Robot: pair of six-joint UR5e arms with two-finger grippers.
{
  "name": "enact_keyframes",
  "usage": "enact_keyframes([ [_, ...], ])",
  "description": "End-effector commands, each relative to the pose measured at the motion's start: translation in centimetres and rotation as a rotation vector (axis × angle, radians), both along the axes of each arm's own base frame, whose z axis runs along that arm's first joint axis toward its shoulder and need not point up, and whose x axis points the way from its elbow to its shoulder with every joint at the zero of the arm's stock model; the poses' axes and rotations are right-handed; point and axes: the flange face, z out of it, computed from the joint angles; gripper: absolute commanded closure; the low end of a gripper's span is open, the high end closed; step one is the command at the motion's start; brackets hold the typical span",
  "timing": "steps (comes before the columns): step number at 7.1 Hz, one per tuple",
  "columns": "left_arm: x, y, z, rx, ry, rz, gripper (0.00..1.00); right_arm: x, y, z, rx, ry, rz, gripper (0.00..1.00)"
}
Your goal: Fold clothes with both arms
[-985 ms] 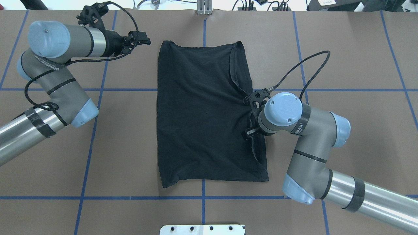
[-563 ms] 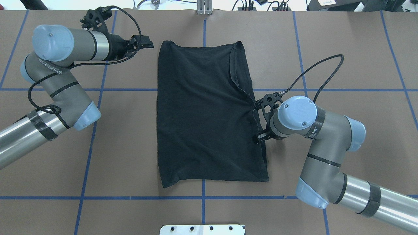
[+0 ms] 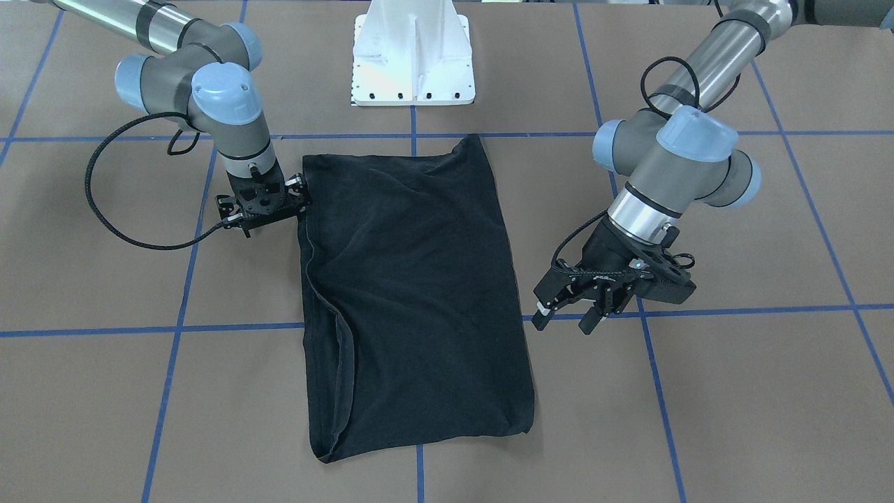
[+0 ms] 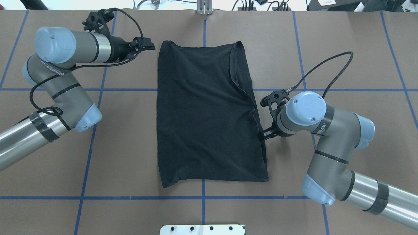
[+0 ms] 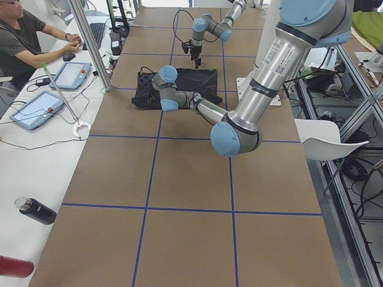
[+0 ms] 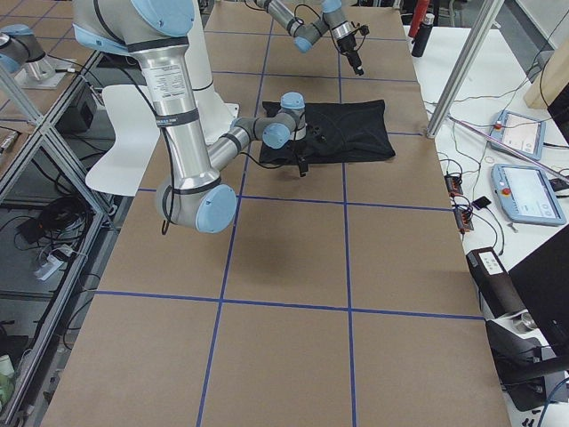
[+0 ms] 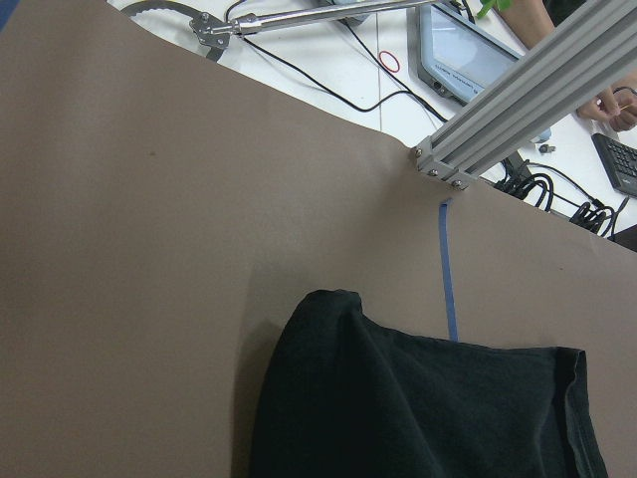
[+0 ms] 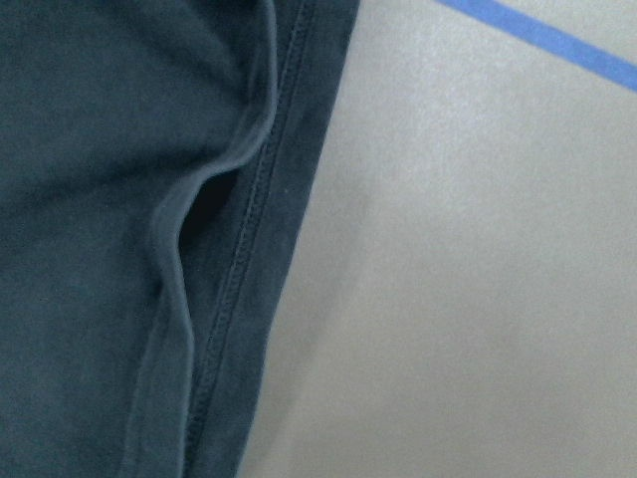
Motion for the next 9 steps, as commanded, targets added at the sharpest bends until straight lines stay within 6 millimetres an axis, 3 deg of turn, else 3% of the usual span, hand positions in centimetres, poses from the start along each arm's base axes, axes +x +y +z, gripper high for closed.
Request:
enact_keyframes([
  [1,0.0,0.0,-0.5,0.01,0.005,0.001,0.0,0.6,-2.7,-3.8,0.016,-0.066,0.02,0.0],
  [2,-0.3,0.4,-1.4,0.03,0.016,0.004,0.0,0.0,-3.6,-5.1,0.036,-0.073,0.036,0.0],
  [4,-1.8,1.7,-3.7,0.102,0.039,0.008,0.0,-3.5,-6.3,-7.9,0.048,-0.071,0.062,0.0],
  [7,-2.6,2.4,-4.5,0.184,0.033,0.01,0.0,-4.1,-10.3,-6.6,0.101,-0.084,0.129,0.0],
  [9,-3.0,2.8,-5.8,0.203,0.049,0.007,0.0,-5.6,-16.8,-9.7,0.088,-0.063,0.177,0.0],
])
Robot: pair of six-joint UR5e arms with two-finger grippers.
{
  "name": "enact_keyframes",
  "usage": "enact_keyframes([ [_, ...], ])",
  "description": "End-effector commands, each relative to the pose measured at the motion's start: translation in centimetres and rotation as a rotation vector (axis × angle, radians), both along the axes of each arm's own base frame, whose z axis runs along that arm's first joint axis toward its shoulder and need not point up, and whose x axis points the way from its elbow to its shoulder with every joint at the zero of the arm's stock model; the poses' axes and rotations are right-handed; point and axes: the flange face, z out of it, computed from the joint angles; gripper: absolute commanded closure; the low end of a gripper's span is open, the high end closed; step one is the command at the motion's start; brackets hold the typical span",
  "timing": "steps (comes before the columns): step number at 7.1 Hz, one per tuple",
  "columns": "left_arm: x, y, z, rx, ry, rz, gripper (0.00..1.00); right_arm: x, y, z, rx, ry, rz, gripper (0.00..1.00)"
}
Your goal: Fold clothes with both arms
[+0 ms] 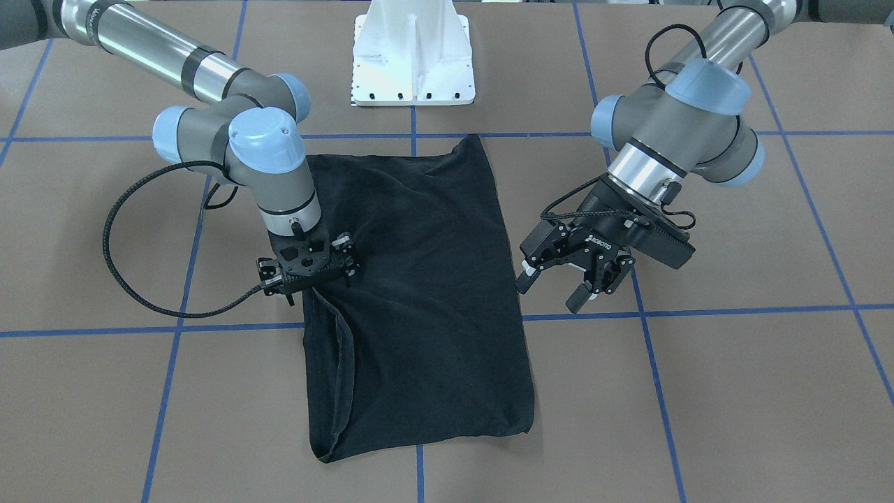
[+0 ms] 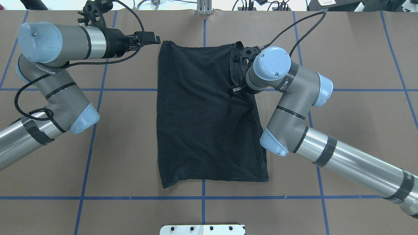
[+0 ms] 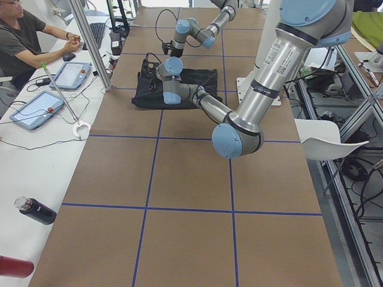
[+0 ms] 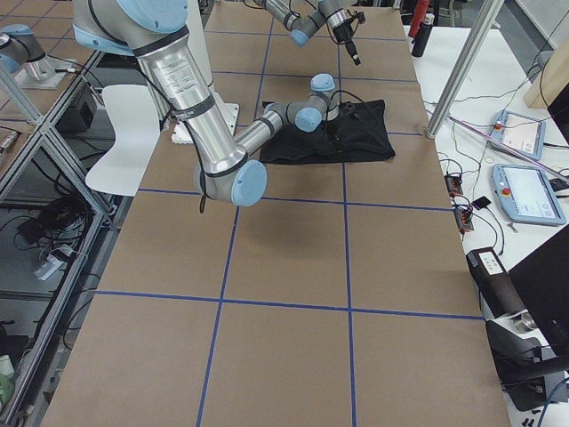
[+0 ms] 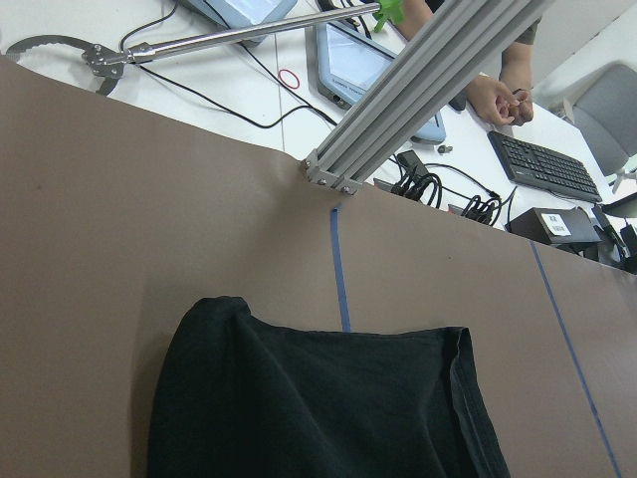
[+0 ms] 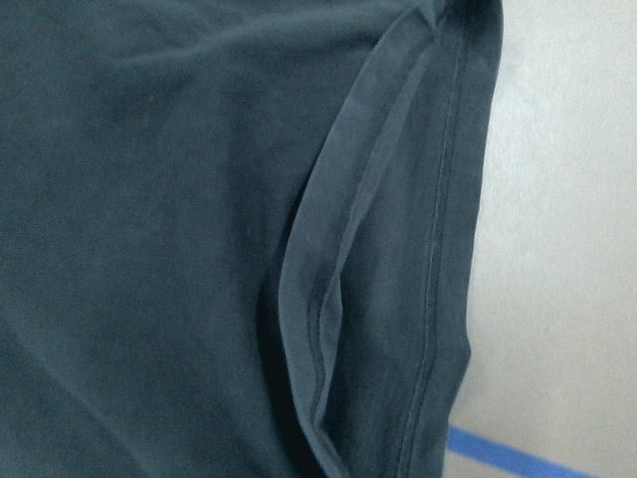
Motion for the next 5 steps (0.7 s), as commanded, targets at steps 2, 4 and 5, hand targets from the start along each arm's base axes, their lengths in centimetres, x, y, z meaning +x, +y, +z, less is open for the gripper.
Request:
enact_keyframes([
  [2,-0.7,0.1,-1.0,0.019,0.011,-0.007,0.0,-3.3,-6.9,-3.3,-0.02,0.025,0.043,0.07],
  [4,-0.8,0.2,-1.1,0.02,0.012,-0.007,0.0,-4.3,-7.8,-1.1,-0.017,0.015,0.049,0.37],
  [5,-0.8,0.2,-1.1,0.02,0.012,-0.007,0.0,-4.4,-7.8,-1.0,-0.019,0.015,0.046,0.49],
])
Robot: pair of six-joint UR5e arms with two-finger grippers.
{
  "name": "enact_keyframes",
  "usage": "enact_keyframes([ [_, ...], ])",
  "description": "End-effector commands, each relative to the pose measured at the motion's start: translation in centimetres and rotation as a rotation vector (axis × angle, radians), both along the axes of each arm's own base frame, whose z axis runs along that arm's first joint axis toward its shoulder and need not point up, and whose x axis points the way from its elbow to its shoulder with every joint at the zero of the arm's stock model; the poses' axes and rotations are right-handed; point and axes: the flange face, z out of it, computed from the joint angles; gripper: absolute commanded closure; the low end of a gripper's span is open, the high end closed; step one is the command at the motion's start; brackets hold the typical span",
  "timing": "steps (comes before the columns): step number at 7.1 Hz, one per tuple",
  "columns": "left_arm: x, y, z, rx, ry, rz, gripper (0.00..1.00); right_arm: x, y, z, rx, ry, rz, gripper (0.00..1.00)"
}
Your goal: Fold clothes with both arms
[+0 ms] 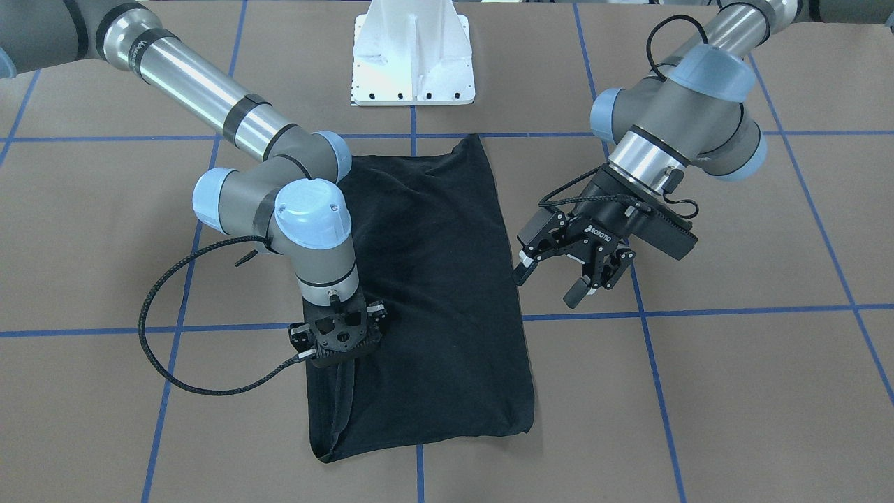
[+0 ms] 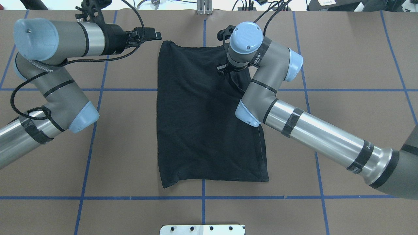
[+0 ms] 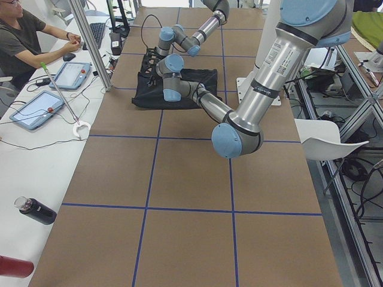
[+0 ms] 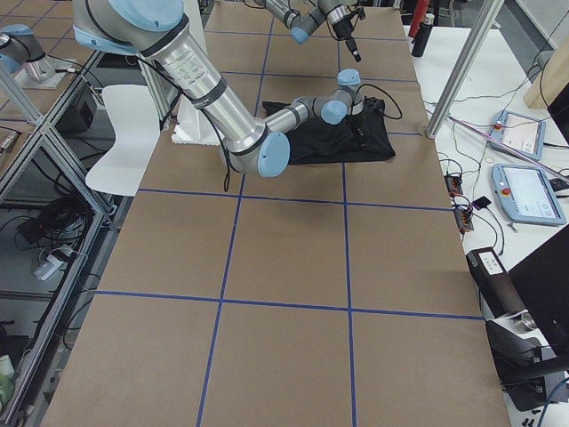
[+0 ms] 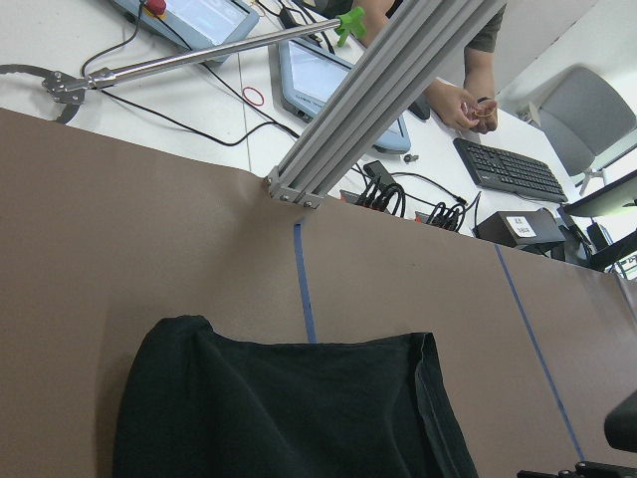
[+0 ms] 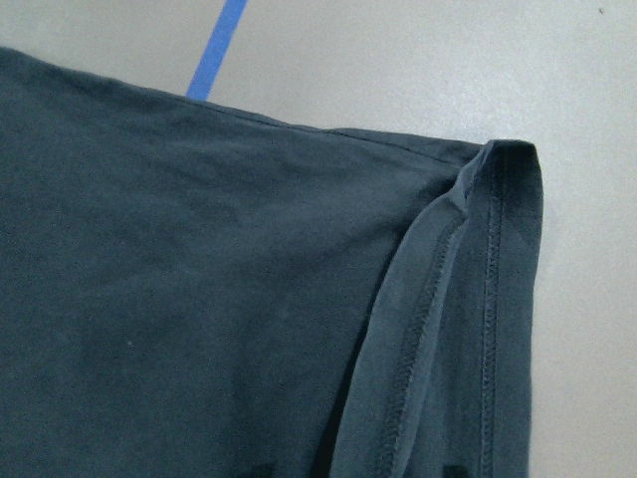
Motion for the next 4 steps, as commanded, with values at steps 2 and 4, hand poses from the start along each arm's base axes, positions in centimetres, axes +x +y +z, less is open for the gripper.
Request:
enact_keyframes([
  [2,-0.02,0.01,0.01,0.0,0.0,0.0,0.0,-0.33,-0.14,0.85,-0.005,0.007,-0.007,0.78],
  [4,-0.01,0.02,0.01,0.0,0.0,0.001,0.0,-0.08,-0.25,0.95,0.0,0.01,-0.009,0.86],
])
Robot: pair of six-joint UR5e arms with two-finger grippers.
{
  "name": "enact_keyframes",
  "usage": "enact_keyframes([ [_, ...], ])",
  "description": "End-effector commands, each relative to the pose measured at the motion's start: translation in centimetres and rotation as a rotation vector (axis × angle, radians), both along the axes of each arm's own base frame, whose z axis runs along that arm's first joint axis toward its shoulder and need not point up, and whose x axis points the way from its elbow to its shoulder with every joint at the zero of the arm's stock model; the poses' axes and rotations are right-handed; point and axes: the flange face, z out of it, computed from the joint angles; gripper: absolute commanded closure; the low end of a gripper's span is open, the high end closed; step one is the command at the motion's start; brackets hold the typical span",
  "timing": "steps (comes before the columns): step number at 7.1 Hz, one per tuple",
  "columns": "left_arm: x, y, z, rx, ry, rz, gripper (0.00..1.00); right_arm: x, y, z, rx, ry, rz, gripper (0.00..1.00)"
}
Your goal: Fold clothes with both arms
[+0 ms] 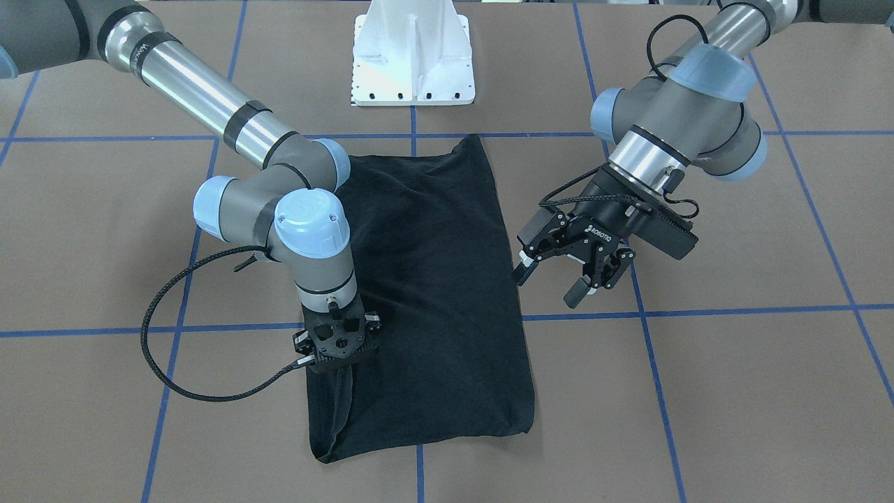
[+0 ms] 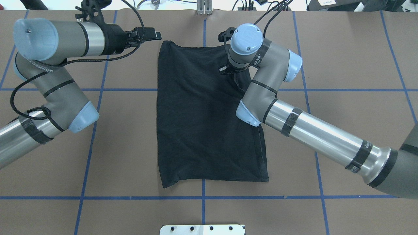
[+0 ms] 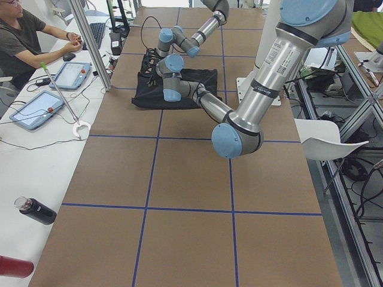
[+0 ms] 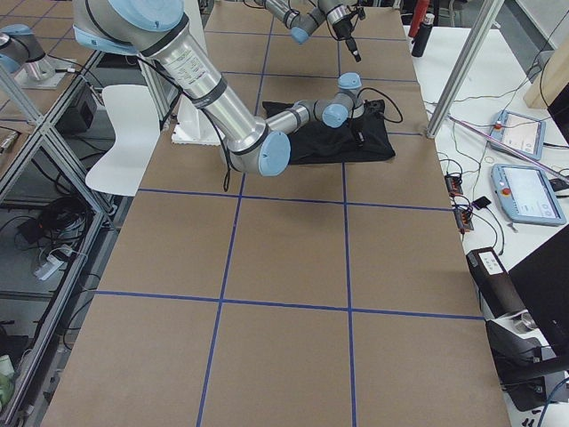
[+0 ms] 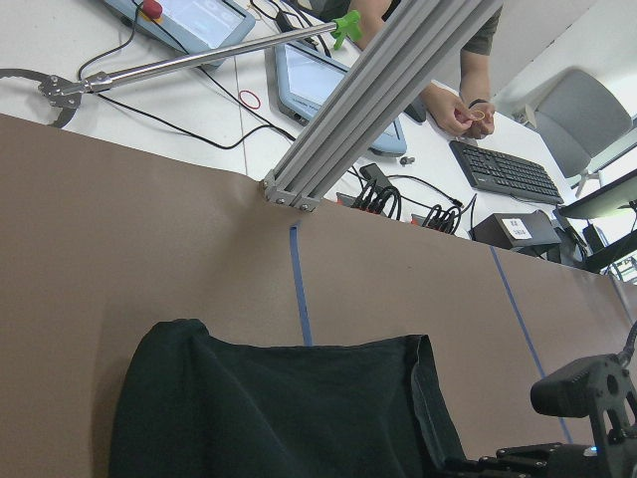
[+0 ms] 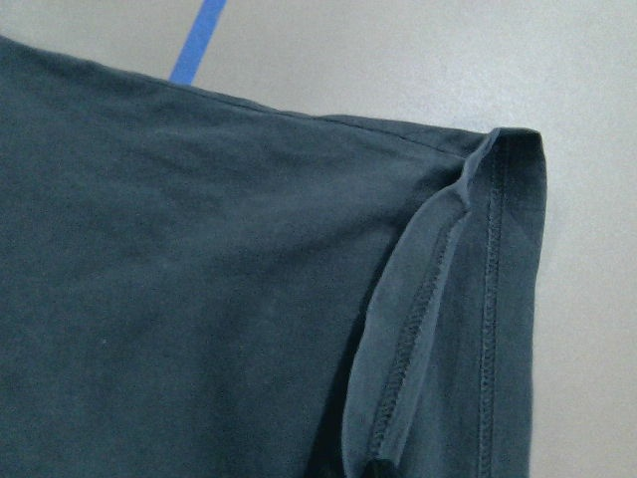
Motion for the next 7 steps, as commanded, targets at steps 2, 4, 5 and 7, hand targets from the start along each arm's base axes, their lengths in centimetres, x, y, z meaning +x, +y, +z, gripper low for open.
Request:
enact_keyframes([
  [2,0.0,0.0,-0.1,0.002,0.001,-0.001,0.0,2.1,-1.5,0.6,0.019,0.011,-0.011,0.86],
  [4,0.0,0.0,0.0,0.001,0.0,-0.001,0.0,4.7,-2.3,2.8,0.016,0.011,-0.053,0.86],
  [5,0.0,0.0,0.0,-0.001,0.0,-0.001,0.0,5.7,-2.4,4.4,0.025,0.029,-0.066,0.85],
  [7,0.1,-0.1,0.2,-0.003,-0.002,-0.001,0.0,6.0,-2.5,4.4,0.043,0.021,-0.067,0.01],
])
